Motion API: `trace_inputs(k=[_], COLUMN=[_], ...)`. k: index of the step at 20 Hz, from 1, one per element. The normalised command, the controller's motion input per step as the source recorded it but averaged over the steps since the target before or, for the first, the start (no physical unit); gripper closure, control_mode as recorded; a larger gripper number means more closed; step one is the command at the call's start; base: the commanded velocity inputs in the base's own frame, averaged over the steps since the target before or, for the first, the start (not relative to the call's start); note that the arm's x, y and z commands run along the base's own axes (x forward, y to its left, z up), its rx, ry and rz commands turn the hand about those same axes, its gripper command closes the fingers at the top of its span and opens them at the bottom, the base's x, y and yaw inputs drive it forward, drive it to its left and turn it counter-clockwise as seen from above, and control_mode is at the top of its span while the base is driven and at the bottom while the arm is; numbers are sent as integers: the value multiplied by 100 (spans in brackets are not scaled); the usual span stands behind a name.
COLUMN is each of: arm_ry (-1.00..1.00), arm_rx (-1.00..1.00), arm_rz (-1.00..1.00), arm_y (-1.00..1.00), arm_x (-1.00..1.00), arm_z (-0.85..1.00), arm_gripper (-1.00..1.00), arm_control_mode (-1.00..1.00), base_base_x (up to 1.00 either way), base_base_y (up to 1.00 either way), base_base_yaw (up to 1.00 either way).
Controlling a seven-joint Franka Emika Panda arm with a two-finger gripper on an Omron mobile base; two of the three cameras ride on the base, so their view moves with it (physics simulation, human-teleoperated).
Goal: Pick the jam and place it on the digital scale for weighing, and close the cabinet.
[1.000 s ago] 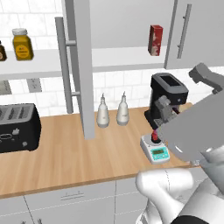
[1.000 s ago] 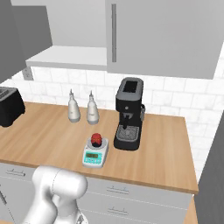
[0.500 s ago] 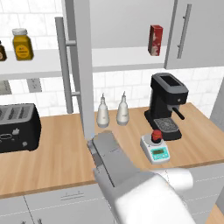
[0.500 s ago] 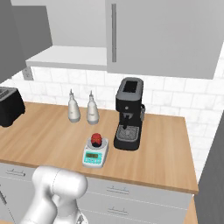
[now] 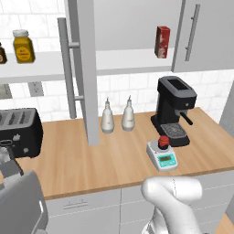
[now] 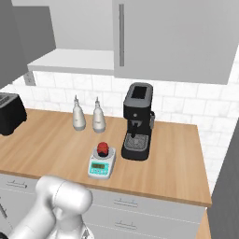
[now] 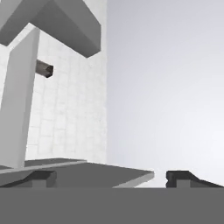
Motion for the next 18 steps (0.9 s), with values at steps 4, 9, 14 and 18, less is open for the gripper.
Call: trace_inputs(k=[4,9,14,18], arm_ry=[0,0,6,23], arm_rx=[53,72,15,-11], arm_rz=[7,9,-12,-15], arm_y=[61,12,57,66], arm_x=[6,32,53,69], arm_z=[-32,-76,-20,0], arm_gripper=[-100,-100,-100,-100], arm_control_mode=[-100,-100,-100,-100], base_base_x=[0,0,0,0], base_base_y=[0,0,0,0], base_base_yaw=[0,0,0,0])
